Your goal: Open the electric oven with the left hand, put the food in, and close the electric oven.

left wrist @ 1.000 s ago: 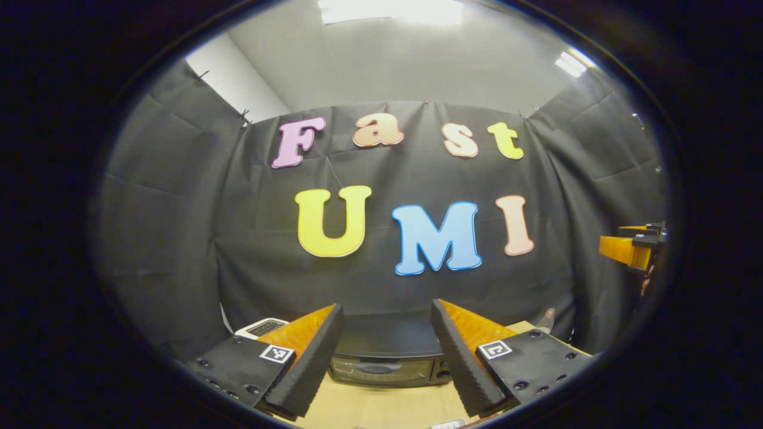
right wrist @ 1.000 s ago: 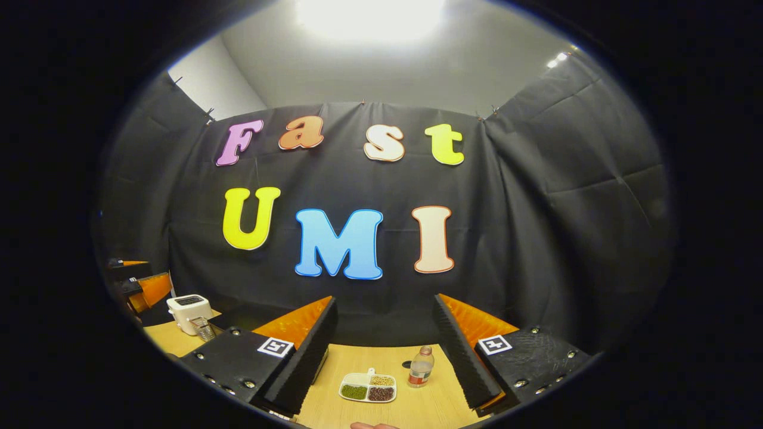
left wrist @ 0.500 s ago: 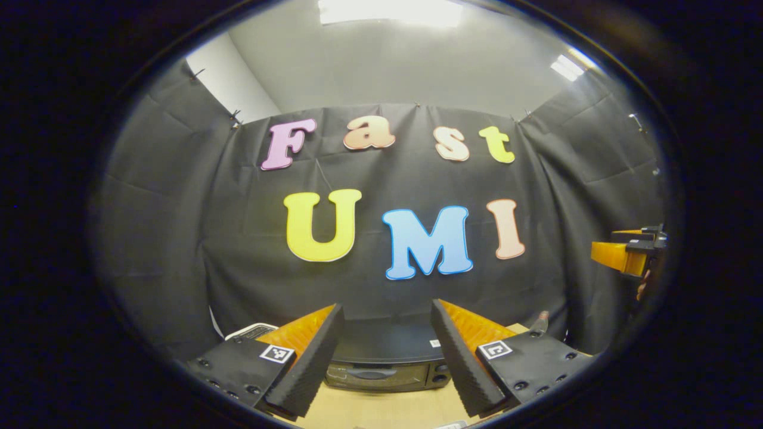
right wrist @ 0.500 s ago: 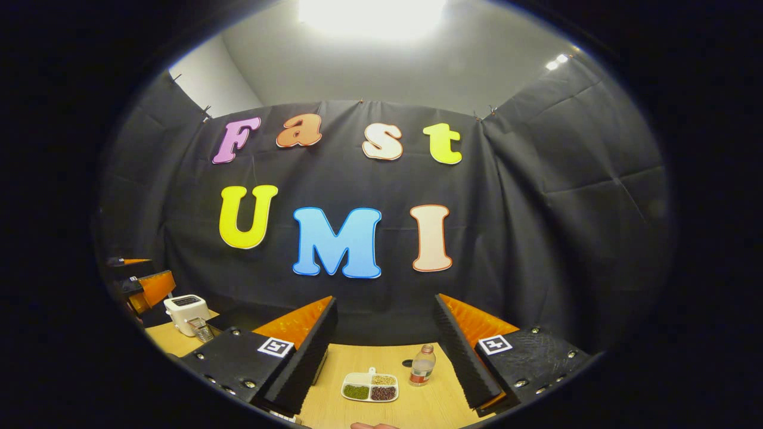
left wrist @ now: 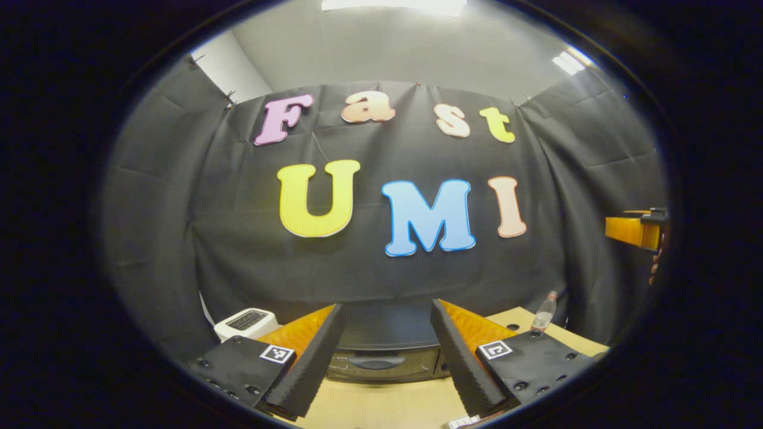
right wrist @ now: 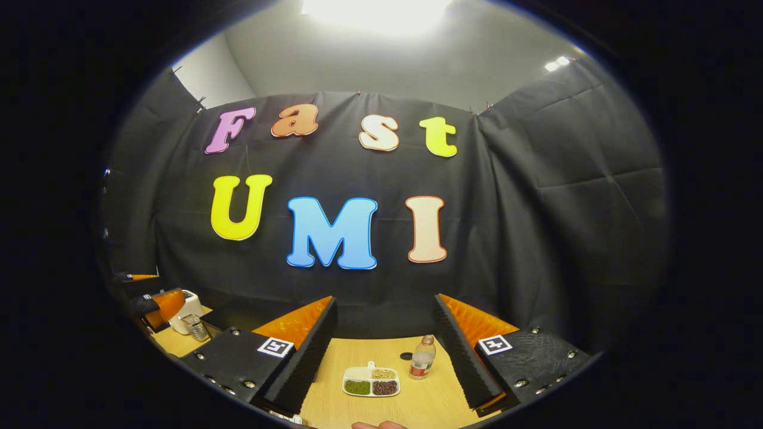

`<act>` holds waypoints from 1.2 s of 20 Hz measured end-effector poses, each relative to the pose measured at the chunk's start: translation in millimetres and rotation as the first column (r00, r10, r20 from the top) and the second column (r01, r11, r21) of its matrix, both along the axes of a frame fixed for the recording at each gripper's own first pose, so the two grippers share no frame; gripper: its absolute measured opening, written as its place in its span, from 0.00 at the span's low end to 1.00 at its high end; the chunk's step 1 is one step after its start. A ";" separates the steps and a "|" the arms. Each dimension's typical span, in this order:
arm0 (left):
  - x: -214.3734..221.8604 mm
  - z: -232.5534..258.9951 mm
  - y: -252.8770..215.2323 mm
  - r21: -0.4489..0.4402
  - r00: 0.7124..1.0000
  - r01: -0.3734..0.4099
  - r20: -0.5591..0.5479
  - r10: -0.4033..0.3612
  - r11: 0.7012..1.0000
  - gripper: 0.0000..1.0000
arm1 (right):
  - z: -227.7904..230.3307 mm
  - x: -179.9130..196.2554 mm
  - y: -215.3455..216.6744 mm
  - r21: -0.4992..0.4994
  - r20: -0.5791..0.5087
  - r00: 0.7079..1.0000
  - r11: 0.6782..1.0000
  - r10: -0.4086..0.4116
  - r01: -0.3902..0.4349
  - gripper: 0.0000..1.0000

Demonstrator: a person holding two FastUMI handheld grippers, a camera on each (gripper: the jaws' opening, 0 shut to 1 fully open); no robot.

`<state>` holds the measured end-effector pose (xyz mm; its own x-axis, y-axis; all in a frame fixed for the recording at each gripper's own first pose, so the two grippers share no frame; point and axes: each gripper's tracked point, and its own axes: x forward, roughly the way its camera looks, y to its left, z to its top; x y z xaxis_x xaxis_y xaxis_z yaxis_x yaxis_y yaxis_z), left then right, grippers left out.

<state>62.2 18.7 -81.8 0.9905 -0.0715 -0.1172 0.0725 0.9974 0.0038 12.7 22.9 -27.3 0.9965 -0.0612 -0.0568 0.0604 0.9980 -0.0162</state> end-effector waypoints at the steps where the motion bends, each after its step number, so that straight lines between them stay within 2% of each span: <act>1: 8.2 -15.4 0.0 -0.003 1.000 0.006 -0.024 -0.006 1.000 1.00 | -2.8 0.2 0.4 -0.001 -0.008 1.000 1.000 -0.005 0.005 0.96; 5: 48.4 -75.1 3.4 -0.015 0.993 0.017 -0.115 -0.018 1.000 1.00 | -14.8 4.1 -8.2 -0.024 -0.036 0.999 0.999 -0.036 0.035 0.96; 7: 68.3 -102.9 5.7 -0.013 0.985 0.027 -0.168 -0.029 1.000 0.92 | -22.7 5.0 -12.0 -0.034 -0.059 0.997 0.998 -0.053 0.051 0.96; 8: 77.8 -114.2 7.5 -0.015 0.982 0.026 -0.189 -0.028 1.000 0.92 | -26.4 4.6 -15.1 -0.038 -0.067 0.996 0.998 -0.061 0.059 0.97; 9: 86.6 -126.8 9.8 -0.020 0.978 0.020 -0.206 -0.024 1.000 1.00 | -29.1 4.5 -17.5 -0.044 -0.075 0.995 0.997 -0.070 0.067 0.97; 10: 94.6 -138.0 11.7 -0.028 0.973 0.013 -0.229 -0.019 1.000 0.96 | -33.2 4.2 -19.9 -0.051 -0.083 0.993 0.996 -0.078 0.074 0.97; 13: 110.0 -170.9 14.8 -0.020 0.959 0.009 -0.285 -0.014 1.000 1.00 | -39.7 3.3 -25.6 -0.074 -0.102 0.990 0.994 -0.093 0.085 0.96; 15: 116.5 -182.6 15.3 0.002 0.953 0.016 -0.301 -0.014 1.000 1.00 | -43.4 2.1 -29.5 -0.082 -0.114 0.989 0.993 -0.099 0.090 0.96; 17: 119.6 -192.8 18.0 0.015 0.950 0.007 -0.312 -0.002 1.000 0.92 | -46.8 2.5 -32.6 -0.086 -0.123 0.986 0.991 -0.109 0.099 0.96; 18: 121.3 -201.3 18.9 0.018 0.944 0.003 -0.329 0.003 1.000 1.00 | -47.5 2.3 -33.6 -0.085 -0.126 0.986 0.991 -0.110 0.100 0.96; 19: 120.4 -211.4 21.6 0.019 0.934 -0.007 -0.356 0.013 1.000 1.00 | -49.1 3.1 -33.1 -0.085 -0.131 0.985 0.991 -0.110 0.099 0.96; 22: 120.8 -209.6 22.2 0.015 0.941 -0.020 -0.337 0.024 1.000 0.96 | -51.5 5.9 -32.2 -0.095 -0.138 0.985 0.991 -0.106 0.094 0.96; 23: 119.2 -210.7 22.5 0.017 0.939 -0.020 -0.343 0.025 1.000 1.00 | -52.1 6.9 -30.8 -0.094 -0.139 0.985 0.992 -0.101 0.089 0.96; 24: 117.6 -210.0 22.5 0.011 0.939 -0.024 -0.342 0.027 1.000 0.97 | -53.2 7.7 -29.2 -0.097 -0.140 0.985 0.992 -0.097 0.084 0.96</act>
